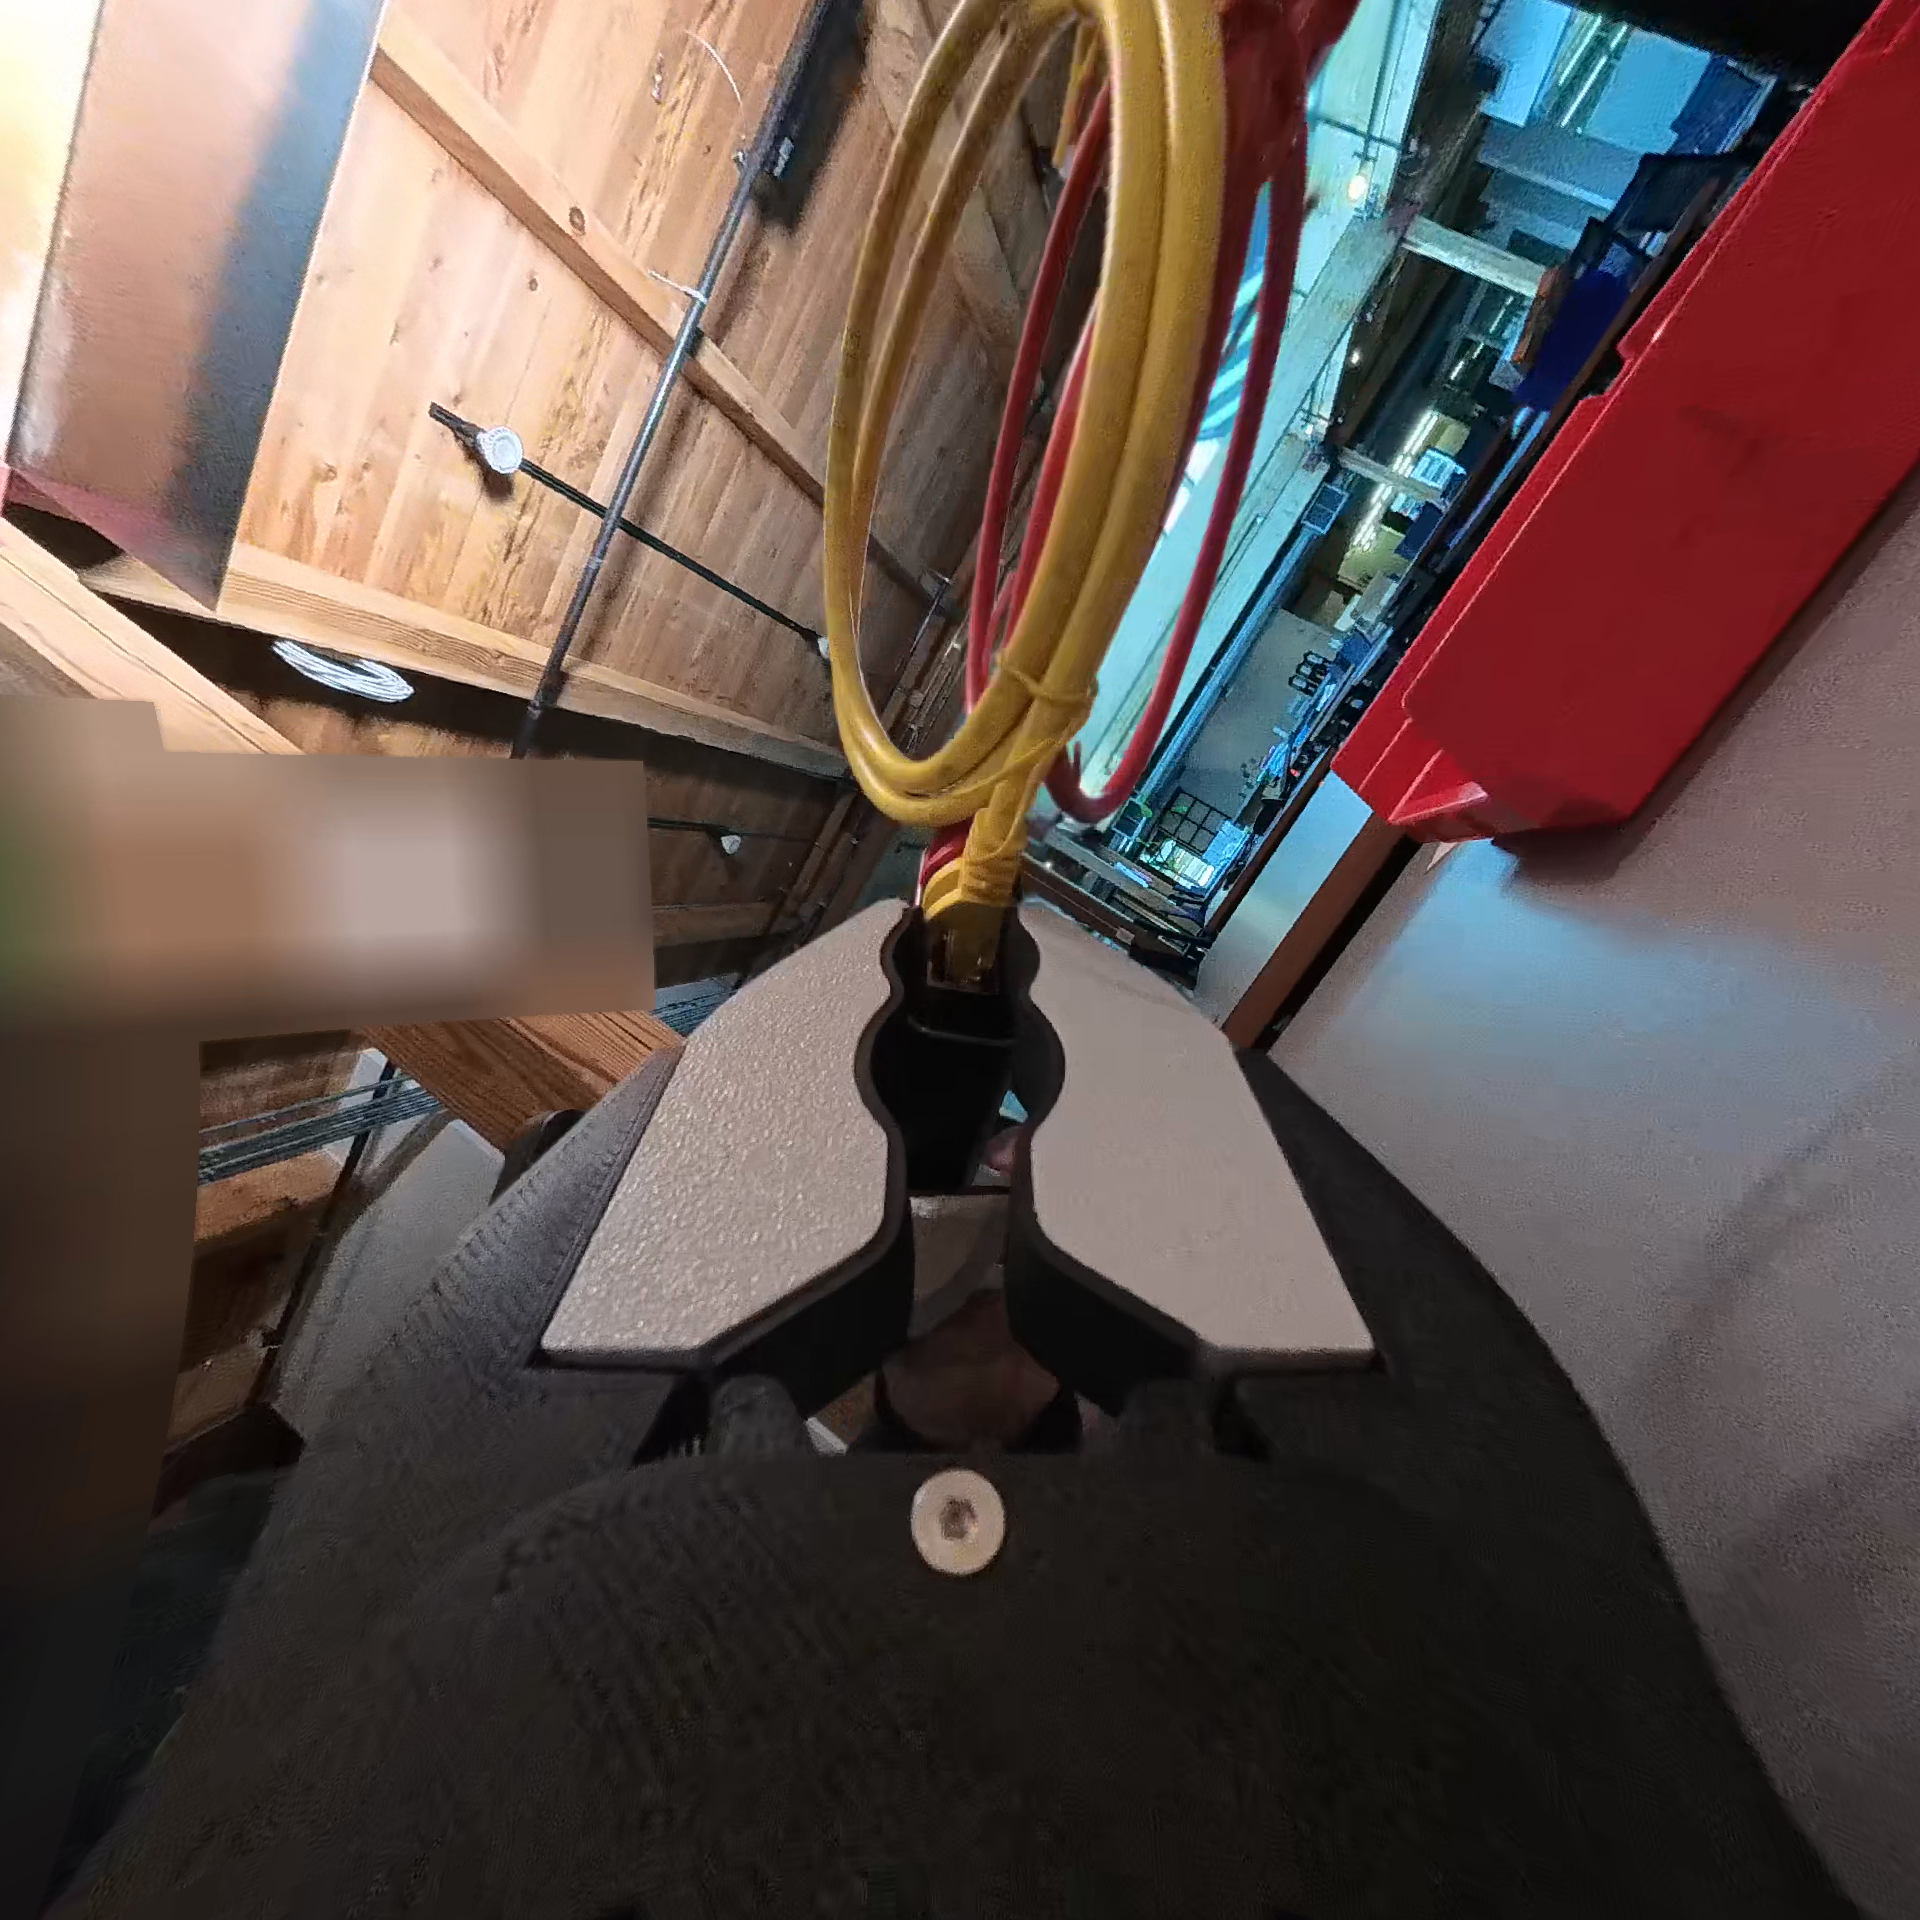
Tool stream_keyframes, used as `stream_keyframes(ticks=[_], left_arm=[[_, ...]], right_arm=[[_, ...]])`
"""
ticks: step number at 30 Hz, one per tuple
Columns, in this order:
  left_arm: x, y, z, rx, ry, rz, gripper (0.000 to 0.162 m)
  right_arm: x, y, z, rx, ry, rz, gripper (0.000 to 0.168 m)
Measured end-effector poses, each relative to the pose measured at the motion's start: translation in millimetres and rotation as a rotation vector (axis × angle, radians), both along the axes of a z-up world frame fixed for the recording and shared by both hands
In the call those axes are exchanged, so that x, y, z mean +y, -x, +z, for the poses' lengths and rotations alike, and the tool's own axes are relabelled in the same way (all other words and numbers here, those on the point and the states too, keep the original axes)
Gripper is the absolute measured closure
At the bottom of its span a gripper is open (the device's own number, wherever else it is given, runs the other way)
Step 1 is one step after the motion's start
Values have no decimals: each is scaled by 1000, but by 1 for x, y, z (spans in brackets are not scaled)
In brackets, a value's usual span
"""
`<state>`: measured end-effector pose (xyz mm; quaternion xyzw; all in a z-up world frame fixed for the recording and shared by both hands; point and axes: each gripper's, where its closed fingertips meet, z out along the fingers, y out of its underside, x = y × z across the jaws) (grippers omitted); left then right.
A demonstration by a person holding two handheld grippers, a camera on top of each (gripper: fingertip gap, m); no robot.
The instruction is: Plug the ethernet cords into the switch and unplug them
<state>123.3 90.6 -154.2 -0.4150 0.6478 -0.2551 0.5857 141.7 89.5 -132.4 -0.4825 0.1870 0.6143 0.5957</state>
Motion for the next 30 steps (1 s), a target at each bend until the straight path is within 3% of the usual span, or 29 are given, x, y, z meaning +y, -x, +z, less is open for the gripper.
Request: stream_keyframes(ticks=[4, 9, 15, 21, 30], left_arm=[[-2, -2, 3, -25, -8, -24, 96], [-8, -5, 10, -117, 34, -52, 96], [-5, -10, 10, -151, 168, -20, 87], [2, -15, 6, -116, 31, 71, 86], [6, -15, 4, -134, 64, 101, 85]], right_arm=[[-4, 0, 6, -66, -46, -36, 154], [-4, -2, 7, -8, -71, -27, 154], [-2, -4, 4, -6, -57, -40, 154], [-1, 2, 8, -11, -68, -38, 154], [0, 6, 8, 3, -48, -28, 154]])
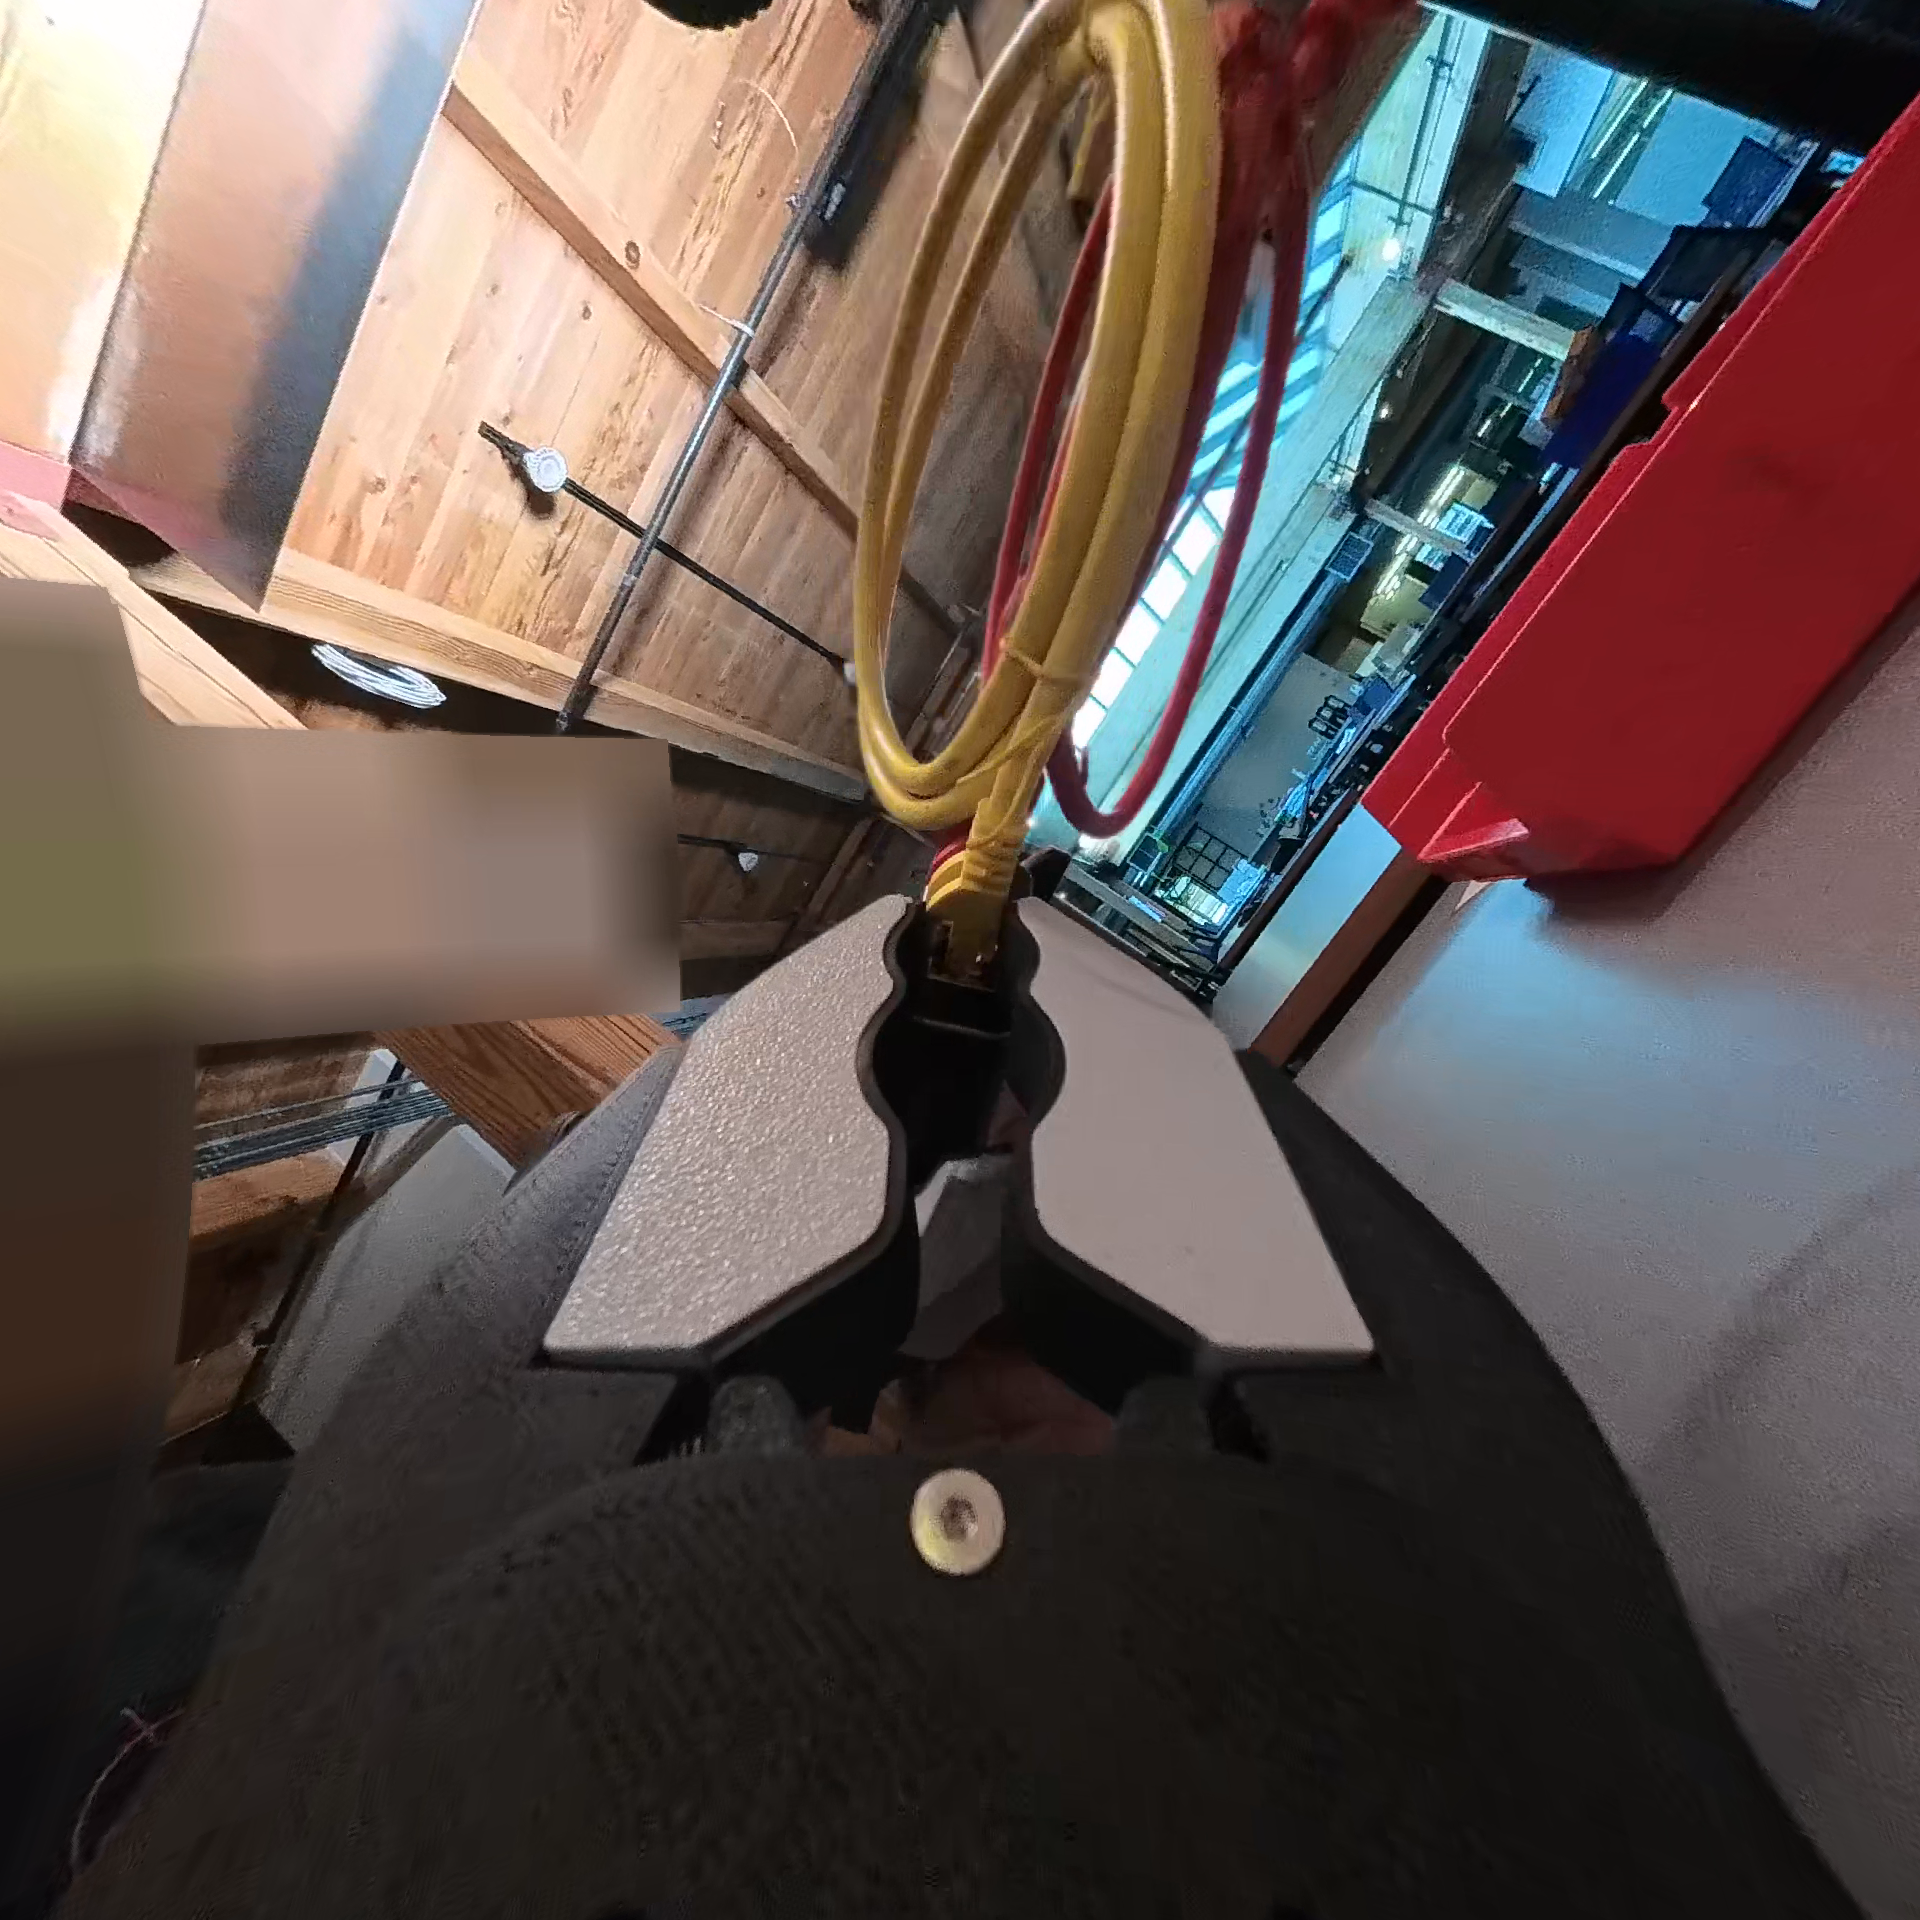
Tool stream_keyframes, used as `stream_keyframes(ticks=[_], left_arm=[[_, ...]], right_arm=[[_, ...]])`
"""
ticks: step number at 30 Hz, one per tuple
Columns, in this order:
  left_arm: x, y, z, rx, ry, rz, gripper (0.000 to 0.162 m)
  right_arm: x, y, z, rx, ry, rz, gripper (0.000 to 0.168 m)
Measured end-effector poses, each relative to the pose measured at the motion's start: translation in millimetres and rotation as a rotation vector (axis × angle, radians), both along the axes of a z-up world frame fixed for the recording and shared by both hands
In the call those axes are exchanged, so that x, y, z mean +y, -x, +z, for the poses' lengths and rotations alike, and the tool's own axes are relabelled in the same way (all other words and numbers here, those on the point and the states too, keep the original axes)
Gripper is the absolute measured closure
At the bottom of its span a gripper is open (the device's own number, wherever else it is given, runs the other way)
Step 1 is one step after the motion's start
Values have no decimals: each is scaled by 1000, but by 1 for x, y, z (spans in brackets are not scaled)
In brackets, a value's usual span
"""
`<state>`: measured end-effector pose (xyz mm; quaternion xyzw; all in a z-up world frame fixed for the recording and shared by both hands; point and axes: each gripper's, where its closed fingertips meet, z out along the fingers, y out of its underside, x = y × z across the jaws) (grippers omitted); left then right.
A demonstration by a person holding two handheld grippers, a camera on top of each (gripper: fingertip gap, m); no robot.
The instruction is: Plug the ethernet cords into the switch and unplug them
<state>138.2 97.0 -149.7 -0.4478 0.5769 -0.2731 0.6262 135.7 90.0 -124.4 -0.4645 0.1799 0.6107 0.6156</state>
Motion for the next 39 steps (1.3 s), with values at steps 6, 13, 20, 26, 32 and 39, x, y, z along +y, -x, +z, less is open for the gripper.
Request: stream_keyframes(ticks=[6, 13, 20, 26, 32, 39], left_arm=[[0, -2, -1, -16, -15, 11, 85], [4, -10, -3, 1, -29, 23, 80], [0, -18, -1, 30, -67, -37, 82], [-3, -25, -5, 29, -30, -87, 82], [-7, -32, -10, 22, -40, -104, 82], [-14, -34, -13, -2, -16, -125, 83]], right_arm=[[1, -2, -1, 14, -4, -2, 154], [1, -8, -7, 20, 6, -12, 153], [-3, -17, -6, 39, -10, -21, 154], [-5, -24, -8, 25, -3, -59, 154], [-7, -31, -14, 49, 20, -91, 154], [-13, -34, -16, 70, 54, -114, 154]])
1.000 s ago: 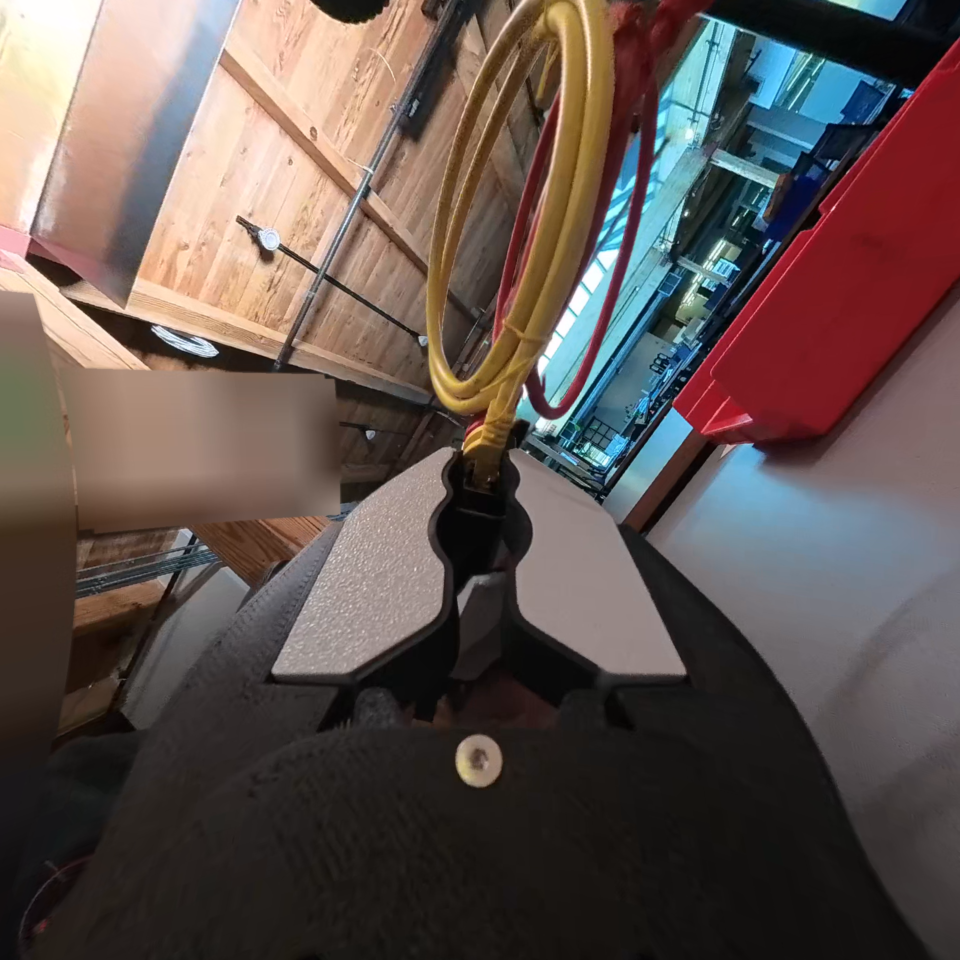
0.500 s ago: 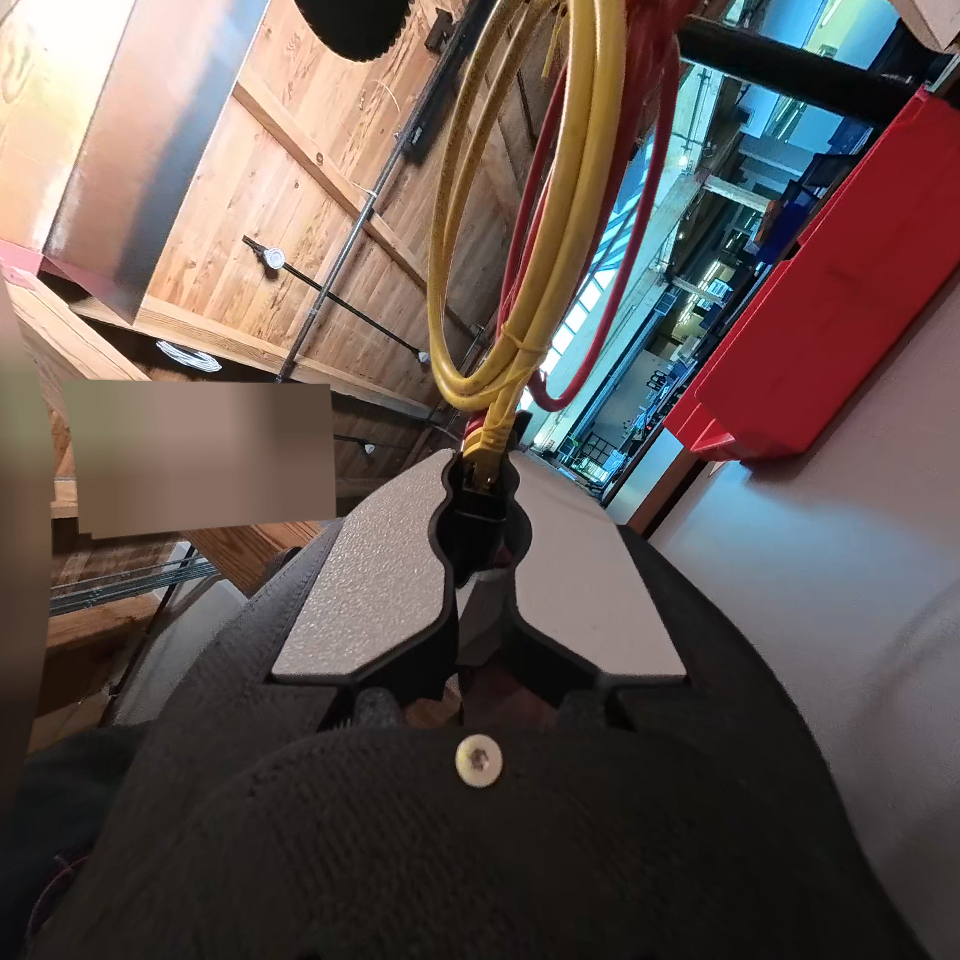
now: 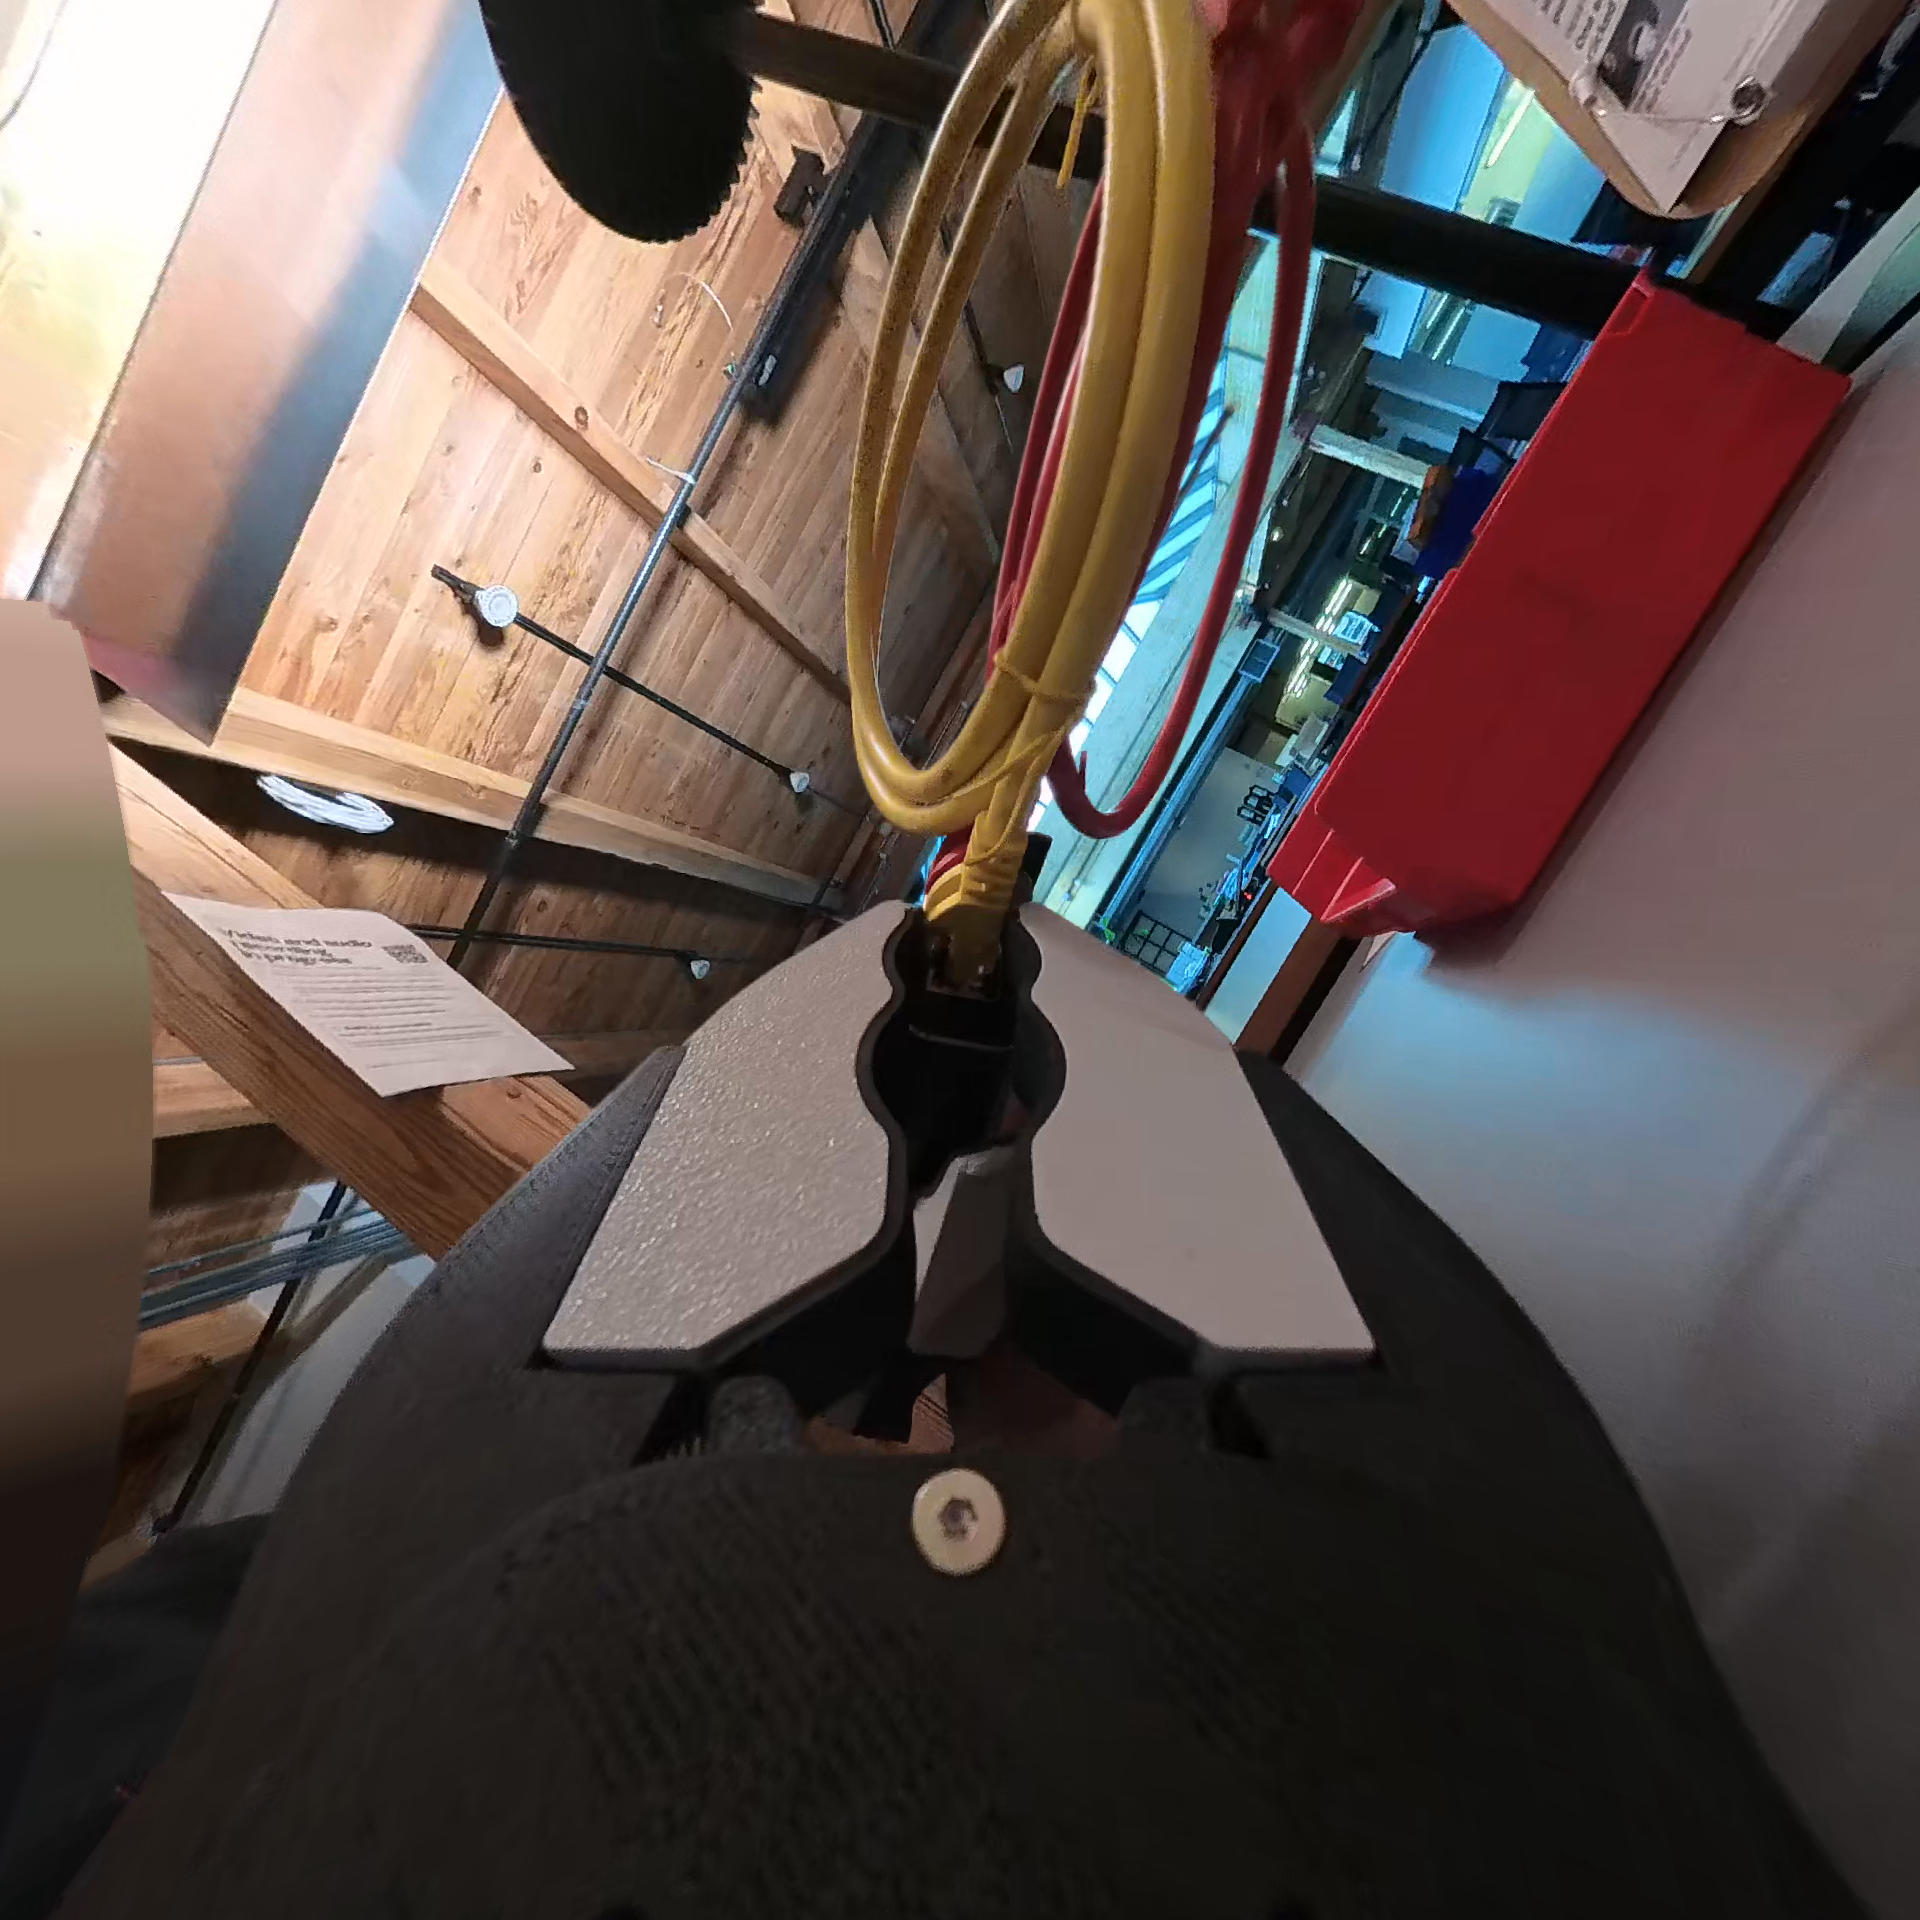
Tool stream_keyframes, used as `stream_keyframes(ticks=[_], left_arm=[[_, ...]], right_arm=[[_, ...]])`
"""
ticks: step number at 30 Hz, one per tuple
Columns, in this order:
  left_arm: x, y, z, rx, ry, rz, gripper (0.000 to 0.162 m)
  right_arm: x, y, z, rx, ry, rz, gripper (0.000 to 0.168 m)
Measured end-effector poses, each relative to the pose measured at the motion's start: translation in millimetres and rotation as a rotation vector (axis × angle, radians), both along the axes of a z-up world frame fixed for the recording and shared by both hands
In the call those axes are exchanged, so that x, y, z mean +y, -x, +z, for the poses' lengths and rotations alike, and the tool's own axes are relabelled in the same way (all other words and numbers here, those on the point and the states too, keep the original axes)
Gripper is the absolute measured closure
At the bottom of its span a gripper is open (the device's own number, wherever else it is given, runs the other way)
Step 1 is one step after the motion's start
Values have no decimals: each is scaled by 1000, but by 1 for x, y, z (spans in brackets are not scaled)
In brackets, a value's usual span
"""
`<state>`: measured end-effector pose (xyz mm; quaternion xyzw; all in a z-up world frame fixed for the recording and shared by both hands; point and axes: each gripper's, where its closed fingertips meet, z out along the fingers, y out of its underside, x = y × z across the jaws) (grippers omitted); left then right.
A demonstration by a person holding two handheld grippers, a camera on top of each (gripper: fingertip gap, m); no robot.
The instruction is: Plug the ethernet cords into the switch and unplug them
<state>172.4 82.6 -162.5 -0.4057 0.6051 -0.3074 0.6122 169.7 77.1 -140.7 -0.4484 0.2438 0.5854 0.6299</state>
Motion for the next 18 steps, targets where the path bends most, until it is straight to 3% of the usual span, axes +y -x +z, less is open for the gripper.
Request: stream_keyframes(ticks=[18], left_arm=[[-55, -24, -7, 31, -62, -125, 83]], right_arm=[[-56, -23, -5, 7, 23, -117, 137]])
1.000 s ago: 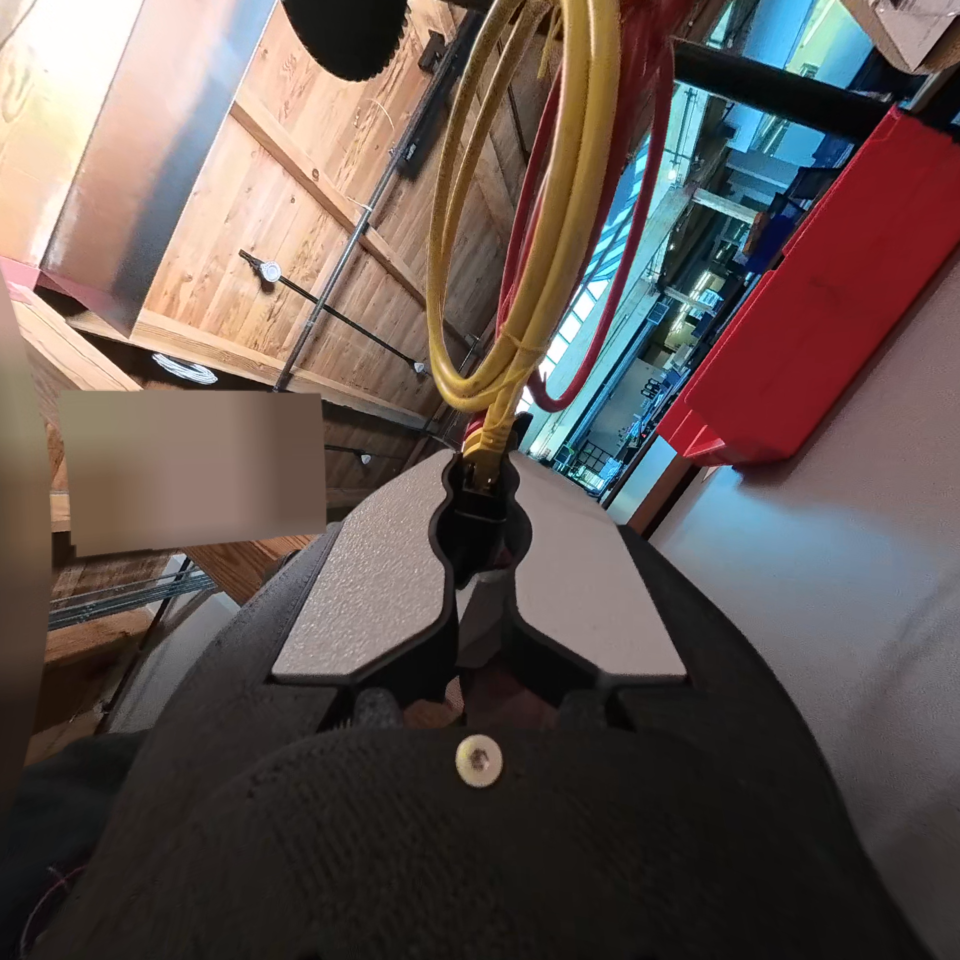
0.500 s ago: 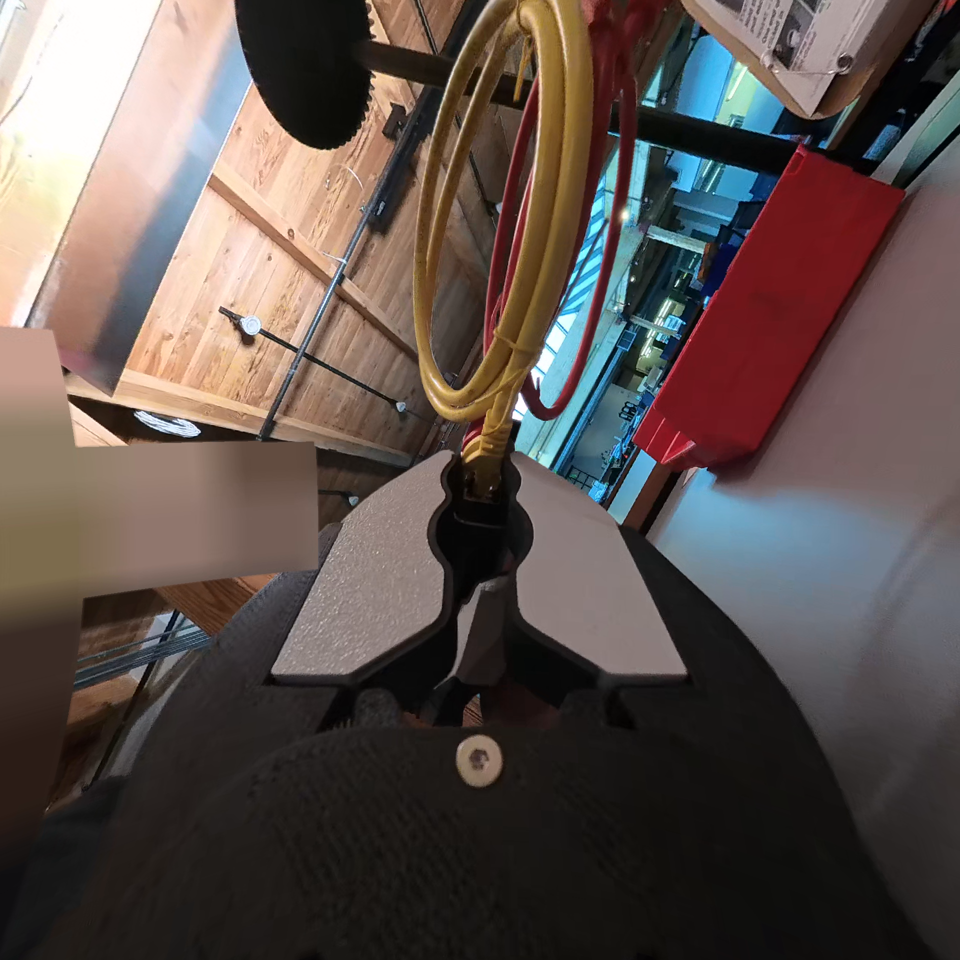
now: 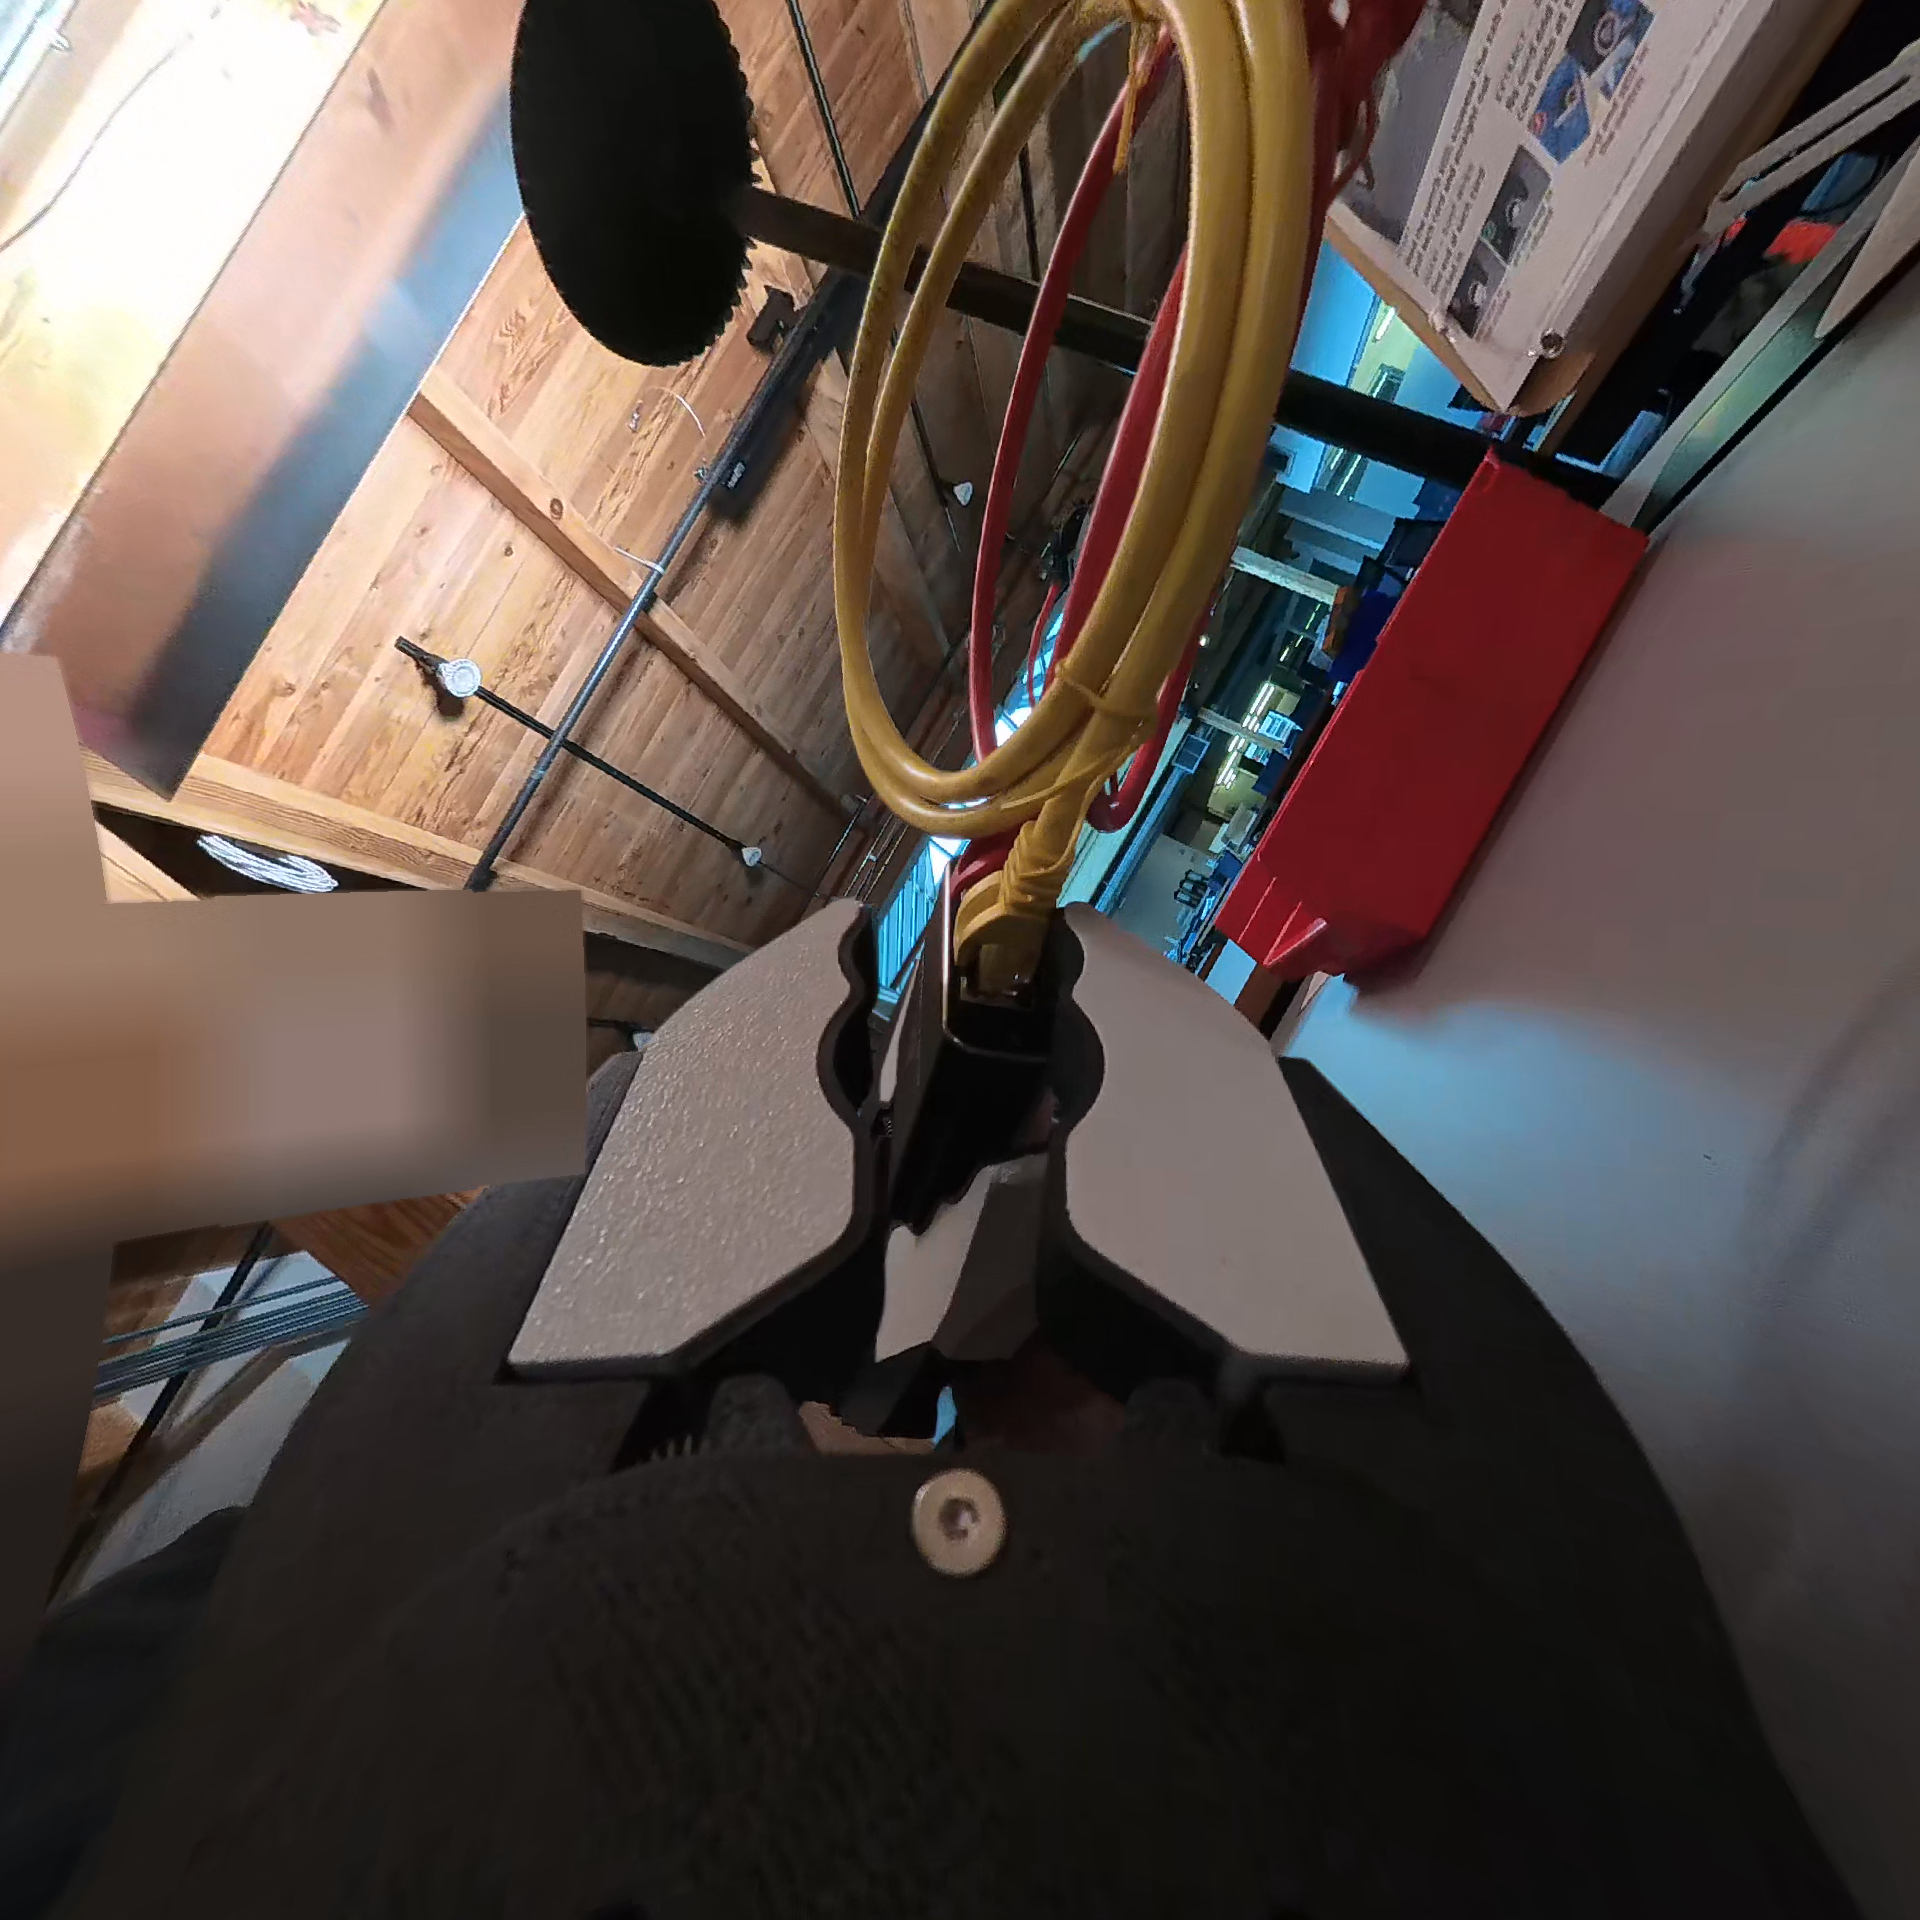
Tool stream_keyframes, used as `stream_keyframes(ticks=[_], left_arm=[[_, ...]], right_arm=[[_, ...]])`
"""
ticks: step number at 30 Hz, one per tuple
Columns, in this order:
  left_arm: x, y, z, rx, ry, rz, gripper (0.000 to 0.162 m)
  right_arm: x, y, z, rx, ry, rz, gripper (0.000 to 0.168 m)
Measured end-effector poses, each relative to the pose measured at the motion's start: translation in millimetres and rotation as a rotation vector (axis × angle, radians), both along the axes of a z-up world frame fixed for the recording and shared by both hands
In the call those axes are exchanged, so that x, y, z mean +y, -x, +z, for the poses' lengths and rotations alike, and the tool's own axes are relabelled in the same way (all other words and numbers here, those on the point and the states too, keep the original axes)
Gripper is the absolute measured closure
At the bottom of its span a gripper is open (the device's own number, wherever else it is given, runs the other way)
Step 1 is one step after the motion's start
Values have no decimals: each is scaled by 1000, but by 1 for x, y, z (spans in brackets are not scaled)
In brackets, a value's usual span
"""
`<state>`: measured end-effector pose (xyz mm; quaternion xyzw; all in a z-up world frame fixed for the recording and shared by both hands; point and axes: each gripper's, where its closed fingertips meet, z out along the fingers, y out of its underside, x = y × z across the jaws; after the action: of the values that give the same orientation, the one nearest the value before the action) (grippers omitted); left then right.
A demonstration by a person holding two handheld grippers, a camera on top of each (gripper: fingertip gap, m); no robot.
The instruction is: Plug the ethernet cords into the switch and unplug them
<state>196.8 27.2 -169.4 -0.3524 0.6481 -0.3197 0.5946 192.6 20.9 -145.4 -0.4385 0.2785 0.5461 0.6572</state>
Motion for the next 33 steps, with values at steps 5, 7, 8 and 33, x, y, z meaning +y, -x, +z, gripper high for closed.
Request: stream_keyframes(ticks=[5, 7, 8, 33], left_arm=[[-10, -4, 1, -9, -7, -30, 83], [-11, -5, 1, -7, -12, -34, 83], [-11, -5, 2, -7, -18, -35, 83], [17, 49, 22, -29, 3, 45, 84]], right_arm=[[-10, -3, 1, -20, -6, -30, 140], [-11, -4, 1, -21, -6, -31, 138], [-11, -4, 0, -29, -2, -35, 140], [22, 49, 31, -298, -92, 105, 153]])
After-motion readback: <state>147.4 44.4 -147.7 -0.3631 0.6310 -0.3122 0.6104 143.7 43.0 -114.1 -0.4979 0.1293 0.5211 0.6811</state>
